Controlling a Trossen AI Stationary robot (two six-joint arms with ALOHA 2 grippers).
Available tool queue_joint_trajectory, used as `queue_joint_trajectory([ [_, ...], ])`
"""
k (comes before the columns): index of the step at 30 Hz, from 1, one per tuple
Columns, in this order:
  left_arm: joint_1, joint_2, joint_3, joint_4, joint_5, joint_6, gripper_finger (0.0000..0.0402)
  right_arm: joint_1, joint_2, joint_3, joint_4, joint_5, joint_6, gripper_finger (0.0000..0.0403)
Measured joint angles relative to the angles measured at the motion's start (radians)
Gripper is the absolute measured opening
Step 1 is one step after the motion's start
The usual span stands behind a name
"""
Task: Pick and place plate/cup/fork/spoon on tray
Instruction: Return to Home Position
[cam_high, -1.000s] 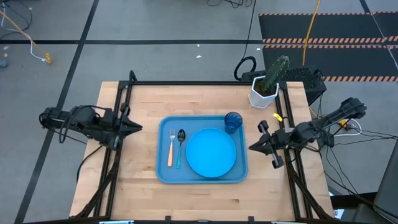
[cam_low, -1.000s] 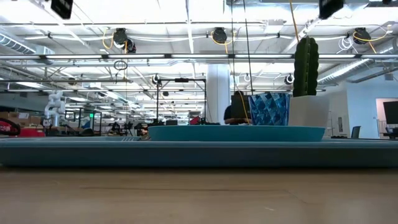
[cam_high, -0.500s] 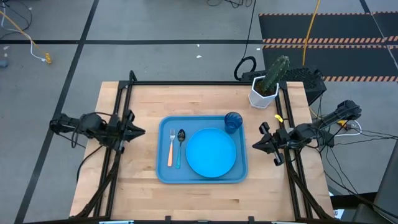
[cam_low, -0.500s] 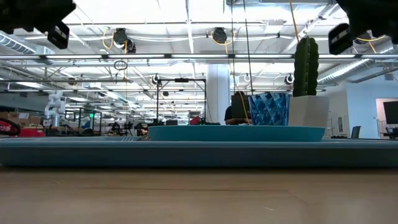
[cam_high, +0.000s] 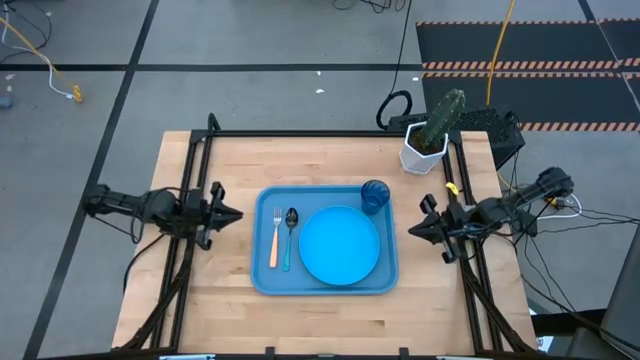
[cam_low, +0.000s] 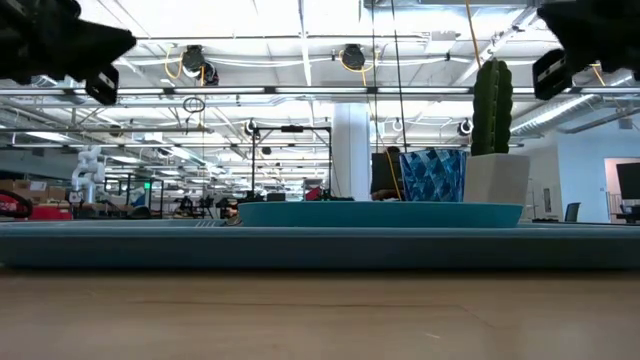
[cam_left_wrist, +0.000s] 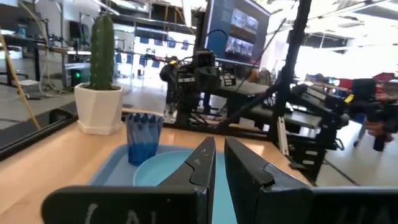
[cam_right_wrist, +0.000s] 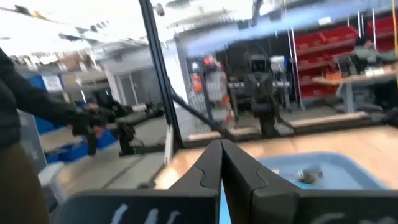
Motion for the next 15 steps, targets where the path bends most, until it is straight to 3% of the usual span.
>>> queue_joint_trajectory([
  [4, 0.028, 0.000, -0.063, 0.126, 0.000, 0.010, 0.0037, -0.027, -0.009, -0.001, -0.034, -0.005, 0.029, 0.0000],
  [15, 0.124, 0.003, -0.066, 0.087, 0.109, -0.005, 0.0037, -0.107, -0.008, -0.002, -0.054, -0.010, 0.027, 0.0000],
])
